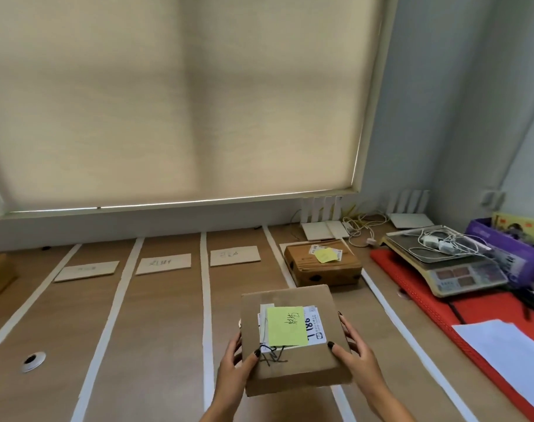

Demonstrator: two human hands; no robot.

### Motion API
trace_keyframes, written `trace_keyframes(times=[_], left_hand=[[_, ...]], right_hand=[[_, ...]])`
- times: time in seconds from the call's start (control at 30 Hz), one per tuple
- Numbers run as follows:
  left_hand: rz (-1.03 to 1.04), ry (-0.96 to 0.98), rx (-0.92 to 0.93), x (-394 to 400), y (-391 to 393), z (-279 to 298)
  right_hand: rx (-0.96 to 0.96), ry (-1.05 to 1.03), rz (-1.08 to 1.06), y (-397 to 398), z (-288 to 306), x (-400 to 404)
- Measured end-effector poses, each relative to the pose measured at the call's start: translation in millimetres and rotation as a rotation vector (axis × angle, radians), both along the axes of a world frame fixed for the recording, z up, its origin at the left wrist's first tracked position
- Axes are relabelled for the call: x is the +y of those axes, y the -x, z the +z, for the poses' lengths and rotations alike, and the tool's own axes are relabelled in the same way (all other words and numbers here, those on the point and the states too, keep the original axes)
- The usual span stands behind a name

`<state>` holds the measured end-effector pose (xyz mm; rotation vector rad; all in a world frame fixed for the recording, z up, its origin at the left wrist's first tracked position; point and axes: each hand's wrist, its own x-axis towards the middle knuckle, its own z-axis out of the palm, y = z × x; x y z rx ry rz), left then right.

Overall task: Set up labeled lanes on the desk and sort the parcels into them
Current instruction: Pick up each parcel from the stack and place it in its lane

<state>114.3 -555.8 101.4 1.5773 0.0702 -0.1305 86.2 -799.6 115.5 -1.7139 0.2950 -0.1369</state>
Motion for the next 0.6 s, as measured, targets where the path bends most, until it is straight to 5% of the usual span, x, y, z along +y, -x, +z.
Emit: trace_keyframes(times=[0.3,0.6], left_hand=[[0.06,-0.102,0.088,-179,-71,-23],[0.134,-0.128,0.193,-240,-150,-52]], right_hand=[[0.053,-0.031,-0.006,-81,-33,-175],[0.163,-0.124,0.039,-173,-84,-227]])
